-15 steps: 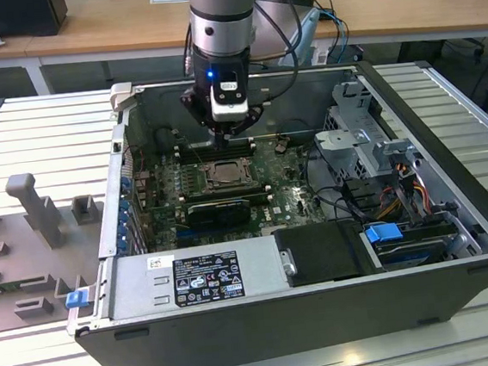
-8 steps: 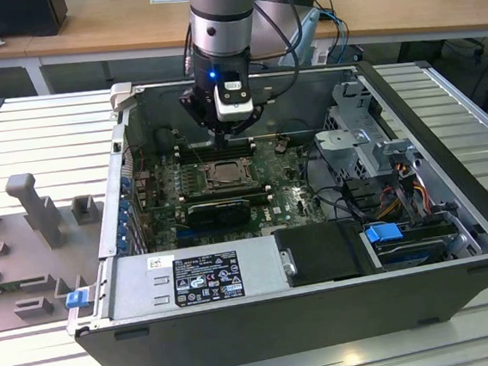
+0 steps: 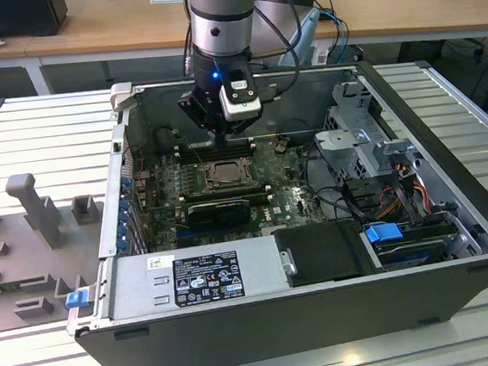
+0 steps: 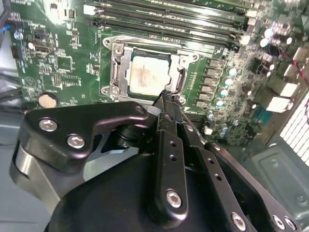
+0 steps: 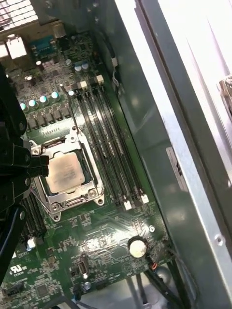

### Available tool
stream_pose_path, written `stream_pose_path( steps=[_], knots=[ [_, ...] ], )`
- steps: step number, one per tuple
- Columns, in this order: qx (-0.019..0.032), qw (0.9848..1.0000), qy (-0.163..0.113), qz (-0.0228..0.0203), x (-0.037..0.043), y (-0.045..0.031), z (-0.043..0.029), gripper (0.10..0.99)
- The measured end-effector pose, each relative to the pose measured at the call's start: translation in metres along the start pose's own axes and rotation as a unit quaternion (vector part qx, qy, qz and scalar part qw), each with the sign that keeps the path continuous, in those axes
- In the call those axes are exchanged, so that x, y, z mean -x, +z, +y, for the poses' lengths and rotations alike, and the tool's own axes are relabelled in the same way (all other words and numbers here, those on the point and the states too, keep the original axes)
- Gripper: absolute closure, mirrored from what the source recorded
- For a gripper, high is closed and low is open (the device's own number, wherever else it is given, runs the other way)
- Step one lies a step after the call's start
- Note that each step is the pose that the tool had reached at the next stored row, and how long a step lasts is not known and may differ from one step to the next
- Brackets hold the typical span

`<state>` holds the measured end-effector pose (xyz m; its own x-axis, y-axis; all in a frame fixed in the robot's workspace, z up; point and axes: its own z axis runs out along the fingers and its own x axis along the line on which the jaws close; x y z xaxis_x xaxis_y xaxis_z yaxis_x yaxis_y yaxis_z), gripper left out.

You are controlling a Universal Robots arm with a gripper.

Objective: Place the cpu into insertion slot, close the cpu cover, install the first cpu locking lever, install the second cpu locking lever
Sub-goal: 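Install the first cpu locking lever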

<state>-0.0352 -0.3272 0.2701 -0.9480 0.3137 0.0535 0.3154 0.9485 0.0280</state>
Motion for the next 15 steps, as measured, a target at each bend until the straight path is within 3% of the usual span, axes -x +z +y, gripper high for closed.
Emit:
stream_pose_path(
  steps=[2, 3, 4, 5, 6, 7, 8, 9, 10, 12, 15],
  knots=[
    [-0.0016, 0.9995, -0.031, 0.0006, 0.0, 0.0004, 0.0, 0.98],
    [-0.0022, 0.9981, -0.062, -0.0025, 0.0001, 0.0009, -0.0001, 0.98],
    [0.0008, 0.9974, -0.07, -0.0149, 0.0001, 0.0012, -0.0001, 0.98],
    [0.0046, 0.9964, -0.079, -0.0305, 0.0001, 0.0013, -0.0001, 0.98],
    [0.0057, 0.995, -0.093, -0.0354, 0.0001, 0.0015, 0.0, 0.98],
    [0.0062, 0.9925, -0.117, -0.0342, 0.0001, 0.0017, -0.0001, 0.98],
    [0.0064, 0.988, -0.151, -0.0327, 0.0001, 0.0021, -0.0001, 0.98],
    [0.0109, 0.9837, -0.177, -0.0307, 0.0002, 0.0024, -0.0001, 0.98],
    [0.019, 0.9826, -0.182, -0.0293, 0.0001, 0.0024, -0.0001, 0.98],
    [0.0275, 0.9811, -0.19, -0.0278, -0.0001, 0.003, -0.0001, 0.98],
    [0.0277, 0.981, -0.19, -0.0288, -0.007, 0.0034, -0.0025, 0.98]
  ],
)
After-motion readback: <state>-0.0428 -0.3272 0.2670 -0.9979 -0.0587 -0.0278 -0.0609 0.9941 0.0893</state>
